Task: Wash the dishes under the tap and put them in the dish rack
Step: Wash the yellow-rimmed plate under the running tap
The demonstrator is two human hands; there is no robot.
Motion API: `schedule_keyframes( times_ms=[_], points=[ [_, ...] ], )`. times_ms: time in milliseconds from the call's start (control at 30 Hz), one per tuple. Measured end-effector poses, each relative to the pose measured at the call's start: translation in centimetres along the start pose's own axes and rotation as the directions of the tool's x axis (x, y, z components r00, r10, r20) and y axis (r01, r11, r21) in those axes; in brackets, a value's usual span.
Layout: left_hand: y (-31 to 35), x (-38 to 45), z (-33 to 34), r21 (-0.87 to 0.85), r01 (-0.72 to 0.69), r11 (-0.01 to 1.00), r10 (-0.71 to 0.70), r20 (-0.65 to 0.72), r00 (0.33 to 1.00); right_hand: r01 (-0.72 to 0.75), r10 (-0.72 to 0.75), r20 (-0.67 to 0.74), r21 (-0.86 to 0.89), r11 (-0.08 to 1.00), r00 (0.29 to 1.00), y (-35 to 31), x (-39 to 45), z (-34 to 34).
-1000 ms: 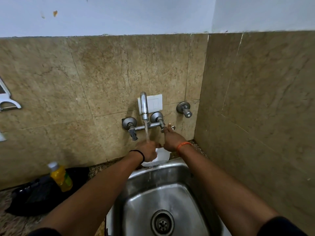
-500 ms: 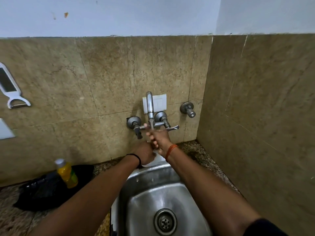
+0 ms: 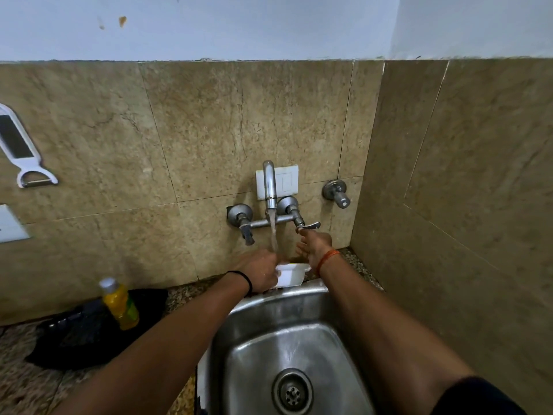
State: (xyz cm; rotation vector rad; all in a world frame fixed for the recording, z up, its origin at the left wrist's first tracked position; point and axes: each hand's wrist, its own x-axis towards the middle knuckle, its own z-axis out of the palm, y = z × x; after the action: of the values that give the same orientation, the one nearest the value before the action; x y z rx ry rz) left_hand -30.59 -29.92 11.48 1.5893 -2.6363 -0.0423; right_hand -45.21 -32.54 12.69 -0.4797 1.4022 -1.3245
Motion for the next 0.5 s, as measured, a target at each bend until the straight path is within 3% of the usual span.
schedule_keyframes(
  times_ms=[200, 500],
  points=[
    [1.6, 0.7, -0.8, 0.113, -0.070, 0.991, 0.071, -0.003, 0.997, -0.066, 0.062, 0.108, 0.035, 0.997, 0.992, -0.8, 0.7, 0.6],
    [1.1, 1.8, -0.7, 0.057, -0.005, 0.998, 0.003, 0.037, 0.999, -0.122, 0.126, 0.139, -0.040, 0.992, 0.982, -1.1, 1.4, -0.2]
  ],
)
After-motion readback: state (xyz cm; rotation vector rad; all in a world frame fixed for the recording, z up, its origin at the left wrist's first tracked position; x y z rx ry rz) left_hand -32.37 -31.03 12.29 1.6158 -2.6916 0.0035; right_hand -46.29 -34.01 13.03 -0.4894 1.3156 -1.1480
